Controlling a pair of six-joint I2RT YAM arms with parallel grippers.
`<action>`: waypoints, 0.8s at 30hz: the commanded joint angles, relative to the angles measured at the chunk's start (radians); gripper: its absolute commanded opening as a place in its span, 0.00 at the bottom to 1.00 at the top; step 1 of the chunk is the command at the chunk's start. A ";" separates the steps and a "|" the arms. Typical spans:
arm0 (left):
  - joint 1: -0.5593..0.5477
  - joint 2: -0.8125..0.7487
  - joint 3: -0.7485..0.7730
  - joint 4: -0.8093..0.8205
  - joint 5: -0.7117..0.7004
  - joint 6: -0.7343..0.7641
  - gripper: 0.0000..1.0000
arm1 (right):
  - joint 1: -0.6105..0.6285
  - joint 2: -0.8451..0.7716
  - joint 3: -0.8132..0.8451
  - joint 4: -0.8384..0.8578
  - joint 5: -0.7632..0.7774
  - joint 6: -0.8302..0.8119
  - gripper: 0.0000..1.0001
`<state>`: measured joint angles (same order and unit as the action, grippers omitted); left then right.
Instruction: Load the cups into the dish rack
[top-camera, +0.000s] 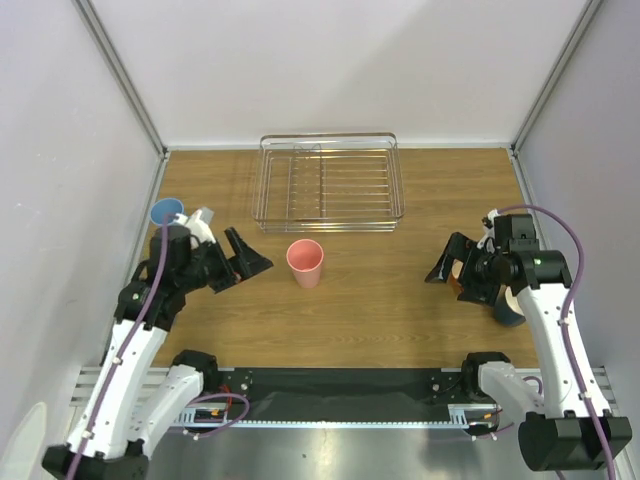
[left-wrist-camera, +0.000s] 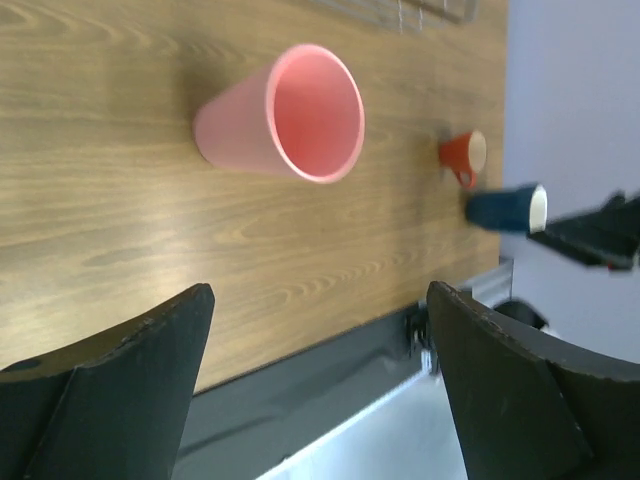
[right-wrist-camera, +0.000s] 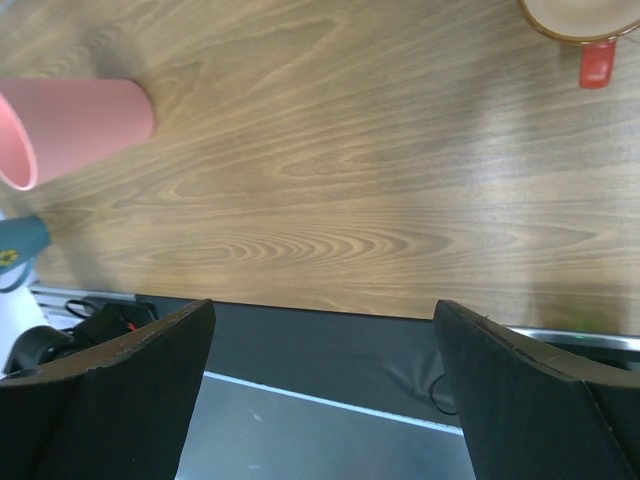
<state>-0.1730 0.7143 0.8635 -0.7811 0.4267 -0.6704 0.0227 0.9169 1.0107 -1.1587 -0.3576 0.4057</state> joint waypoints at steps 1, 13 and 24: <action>-0.144 0.054 0.075 -0.003 -0.100 0.008 0.93 | 0.010 0.025 0.025 -0.012 0.048 -0.031 1.00; -0.349 0.462 0.365 -0.107 -0.388 0.087 0.92 | 0.221 0.149 0.155 0.100 0.062 0.063 0.99; -0.350 0.757 0.500 -0.144 -0.444 0.152 0.78 | 0.329 0.103 0.154 0.120 0.101 0.116 1.00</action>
<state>-0.5159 1.4586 1.3304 -0.9066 0.0017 -0.5503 0.3450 1.0550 1.1423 -1.0603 -0.2825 0.5022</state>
